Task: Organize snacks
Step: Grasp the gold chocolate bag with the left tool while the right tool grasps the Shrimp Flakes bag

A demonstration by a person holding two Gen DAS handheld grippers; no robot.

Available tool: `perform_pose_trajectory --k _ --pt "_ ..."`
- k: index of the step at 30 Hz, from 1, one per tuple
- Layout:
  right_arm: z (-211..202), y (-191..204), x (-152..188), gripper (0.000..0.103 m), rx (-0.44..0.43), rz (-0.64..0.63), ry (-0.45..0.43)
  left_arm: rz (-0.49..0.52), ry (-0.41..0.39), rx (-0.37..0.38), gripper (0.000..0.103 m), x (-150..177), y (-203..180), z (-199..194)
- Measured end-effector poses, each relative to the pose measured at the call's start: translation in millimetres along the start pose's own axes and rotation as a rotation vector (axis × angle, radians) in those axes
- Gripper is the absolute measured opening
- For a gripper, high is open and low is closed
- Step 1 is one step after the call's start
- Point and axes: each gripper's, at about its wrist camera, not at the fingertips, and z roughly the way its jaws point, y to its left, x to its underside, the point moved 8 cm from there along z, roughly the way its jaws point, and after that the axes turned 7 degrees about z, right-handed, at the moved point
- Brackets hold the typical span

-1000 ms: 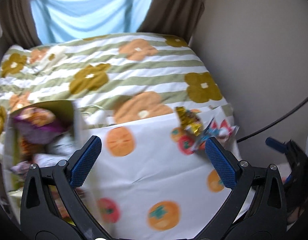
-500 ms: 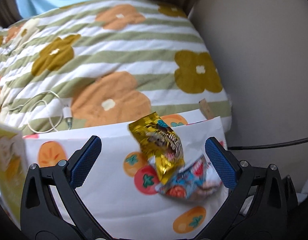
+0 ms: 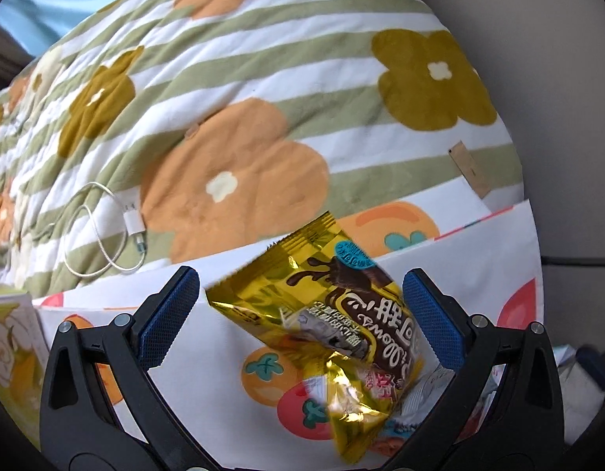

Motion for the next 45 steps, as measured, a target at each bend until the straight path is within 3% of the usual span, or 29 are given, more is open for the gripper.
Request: perform_pose_trajectory --k 6,11,13,15,18,26,30,36,45 --pt "5.7 4.6 -2.2 0.103 -0.019 -0.047 -0.009 0.096 0.04 -0.018 0.087 28.7 2.2 6.1" --pt "8.7 7.1 3.8 0.103 -0.037 -0.057 0.009 0.088 0.042 0.002 0.087 53.2 13.0 2.7" --pt "11.9 6.2 6.5 0.103 -0.054 -0.04 0.019 0.092 0.035 0.001 0.083 59.3 16.6 0.5" --pt "14.7 6.5 10.5 0.103 -0.078 -0.006 0.029 0.107 0.018 -0.006 0.072 62.6 19.8 -3.5" --pt "18.3 5.8 14.5 0.103 -0.121 0.085 0.045 0.111 0.016 -0.002 0.069 66.0 22.4 -6.0" --pt "33.2 -11.4 19.6 0.103 -0.302 0.538 0.095 0.106 0.011 -0.003 0.068 82.7 30.6 -10.5" --pt "39.9 -17.5 17.6 0.103 -0.316 0.674 0.094 0.098 0.014 0.002 0.068 89.6 34.2 -13.0" --pt "53.9 -28.8 10.3 0.103 -0.3 0.755 0.11 0.064 0.009 0.018 0.068 99.0 39.4 -16.5" --pt "64.1 -17.0 9.6 0.103 -0.261 0.692 0.12 0.03 0.001 0.019 0.067 116.2 44.7 -22.3"
